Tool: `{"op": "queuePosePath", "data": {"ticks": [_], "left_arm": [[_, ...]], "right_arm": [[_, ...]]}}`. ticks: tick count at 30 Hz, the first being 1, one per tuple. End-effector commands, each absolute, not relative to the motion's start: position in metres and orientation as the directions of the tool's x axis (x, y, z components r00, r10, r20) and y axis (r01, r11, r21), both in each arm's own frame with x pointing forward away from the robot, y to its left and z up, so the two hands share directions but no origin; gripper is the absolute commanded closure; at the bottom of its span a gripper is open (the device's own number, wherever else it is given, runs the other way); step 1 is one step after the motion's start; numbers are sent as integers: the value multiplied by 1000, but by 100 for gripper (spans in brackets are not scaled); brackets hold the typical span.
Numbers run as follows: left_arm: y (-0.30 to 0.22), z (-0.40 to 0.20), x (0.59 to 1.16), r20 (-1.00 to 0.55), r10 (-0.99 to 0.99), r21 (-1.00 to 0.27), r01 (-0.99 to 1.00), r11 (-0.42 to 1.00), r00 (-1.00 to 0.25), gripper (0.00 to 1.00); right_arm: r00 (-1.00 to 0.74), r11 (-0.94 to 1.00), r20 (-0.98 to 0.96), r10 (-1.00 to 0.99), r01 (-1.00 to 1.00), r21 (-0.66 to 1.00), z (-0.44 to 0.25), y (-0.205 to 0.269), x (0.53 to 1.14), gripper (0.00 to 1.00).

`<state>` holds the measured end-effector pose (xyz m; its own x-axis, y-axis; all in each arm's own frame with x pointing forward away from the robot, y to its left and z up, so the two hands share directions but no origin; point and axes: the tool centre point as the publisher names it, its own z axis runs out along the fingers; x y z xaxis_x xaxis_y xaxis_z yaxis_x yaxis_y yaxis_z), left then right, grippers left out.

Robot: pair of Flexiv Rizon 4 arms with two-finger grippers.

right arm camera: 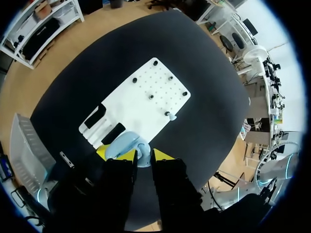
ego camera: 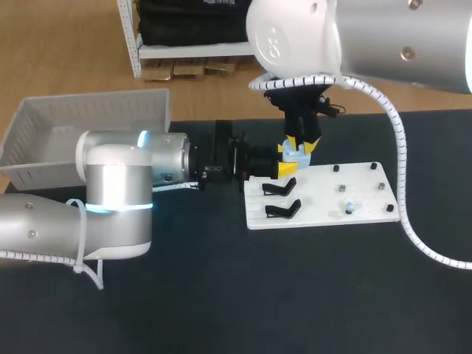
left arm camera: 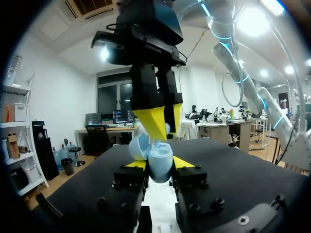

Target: Pick up each earbud case from the left stands, insert the matching earbuds, close the lid, and place the case in the box.

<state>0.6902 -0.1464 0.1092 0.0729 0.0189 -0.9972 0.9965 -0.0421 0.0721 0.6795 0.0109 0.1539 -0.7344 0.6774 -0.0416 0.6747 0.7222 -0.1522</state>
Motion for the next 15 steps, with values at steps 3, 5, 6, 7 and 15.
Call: {"op": "queuePosePath", "data": {"ticks": [3, 5, 6, 7, 15], "left_arm": [[-146, 109, 689, -997, 16, 76, 997, -34, 76, 100], [-146, 109, 689, -997, 16, 76, 997, -34, 76, 100], [-146, 109, 689, -997, 16, 76, 997, -34, 76, 100], [-146, 109, 689, -997, 16, 76, 997, -34, 76, 100], [-146, 109, 689, -997, 16, 76, 997, -34, 76, 100]], "right_arm": [[-732, 719, -49, 679, 677, -157, 149, 10, 678, 100], [-731, 717, -48, 681, 678, -159, 148, 10, 679, 100], [-731, 717, -47, 681, 679, -160, 148, 10, 679, 100], [-730, 716, -46, 682, 679, -161, 148, 10, 679, 100], [-726, 714, -43, 686, 683, -153, 145, 10, 680, 72]]}}
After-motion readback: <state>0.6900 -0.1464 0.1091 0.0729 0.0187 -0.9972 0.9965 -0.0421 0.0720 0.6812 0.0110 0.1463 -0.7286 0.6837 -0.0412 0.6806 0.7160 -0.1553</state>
